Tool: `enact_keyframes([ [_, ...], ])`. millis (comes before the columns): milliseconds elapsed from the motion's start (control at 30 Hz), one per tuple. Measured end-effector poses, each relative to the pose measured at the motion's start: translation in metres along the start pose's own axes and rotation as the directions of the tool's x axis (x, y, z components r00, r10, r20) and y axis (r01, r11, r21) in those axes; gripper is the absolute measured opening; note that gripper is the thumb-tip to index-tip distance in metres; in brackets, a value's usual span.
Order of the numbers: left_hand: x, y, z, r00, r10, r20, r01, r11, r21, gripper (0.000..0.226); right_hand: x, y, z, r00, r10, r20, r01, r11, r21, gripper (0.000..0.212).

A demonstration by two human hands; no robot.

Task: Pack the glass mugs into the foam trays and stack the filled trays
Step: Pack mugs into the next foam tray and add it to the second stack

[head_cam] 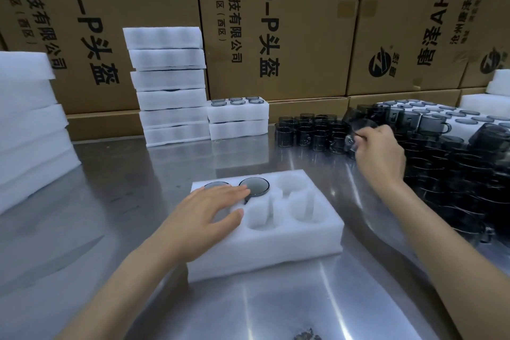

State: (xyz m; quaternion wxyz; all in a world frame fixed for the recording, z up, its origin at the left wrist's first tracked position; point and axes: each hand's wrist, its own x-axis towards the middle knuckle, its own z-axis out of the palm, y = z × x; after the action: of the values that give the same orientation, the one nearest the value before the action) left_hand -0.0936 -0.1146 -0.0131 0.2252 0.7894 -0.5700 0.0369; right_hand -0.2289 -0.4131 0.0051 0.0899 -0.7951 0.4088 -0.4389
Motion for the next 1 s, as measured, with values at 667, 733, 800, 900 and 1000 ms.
enact_keyframes([
  [667, -0.001, 0.002, -0.001, 0.995, -0.100, -0.017, 0.097, 0.987, -0.125, 0.038, -0.064, -0.061, -0.007, 0.764, -0.532, 0.365, 0.499, 0.846, 0.189, 0.016],
  [733, -0.002, 0.002, -0.001, 0.995, -0.094, -0.021, 0.091, 0.991, -0.094, 0.036, -0.063, -0.059, -0.007, 0.768, -0.517, 0.378, 0.476, 0.855, 0.204, 0.016],
  [800, -0.001, 0.003, -0.001, 0.997, -0.080, -0.020, 0.079, 0.996, -0.042, 0.038, -0.063, -0.058, -0.007, 0.769, -0.514, 0.381, 0.470, 0.858, 0.208, 0.016],
  [900, 0.003, 0.005, -0.003, 0.999, -0.038, -0.009, 0.038, 0.998, 0.059, 0.042, -0.064, -0.056, -0.007, 0.784, -0.506, 0.359, 0.452, 0.862, 0.227, 0.021],
  [1000, 0.007, 0.009, -0.006, 1.000, -0.013, -0.009, 0.013, 0.996, 0.086, 0.048, -0.065, -0.052, -0.010, 0.804, -0.496, 0.328, 0.412, 0.863, 0.293, 0.031],
])
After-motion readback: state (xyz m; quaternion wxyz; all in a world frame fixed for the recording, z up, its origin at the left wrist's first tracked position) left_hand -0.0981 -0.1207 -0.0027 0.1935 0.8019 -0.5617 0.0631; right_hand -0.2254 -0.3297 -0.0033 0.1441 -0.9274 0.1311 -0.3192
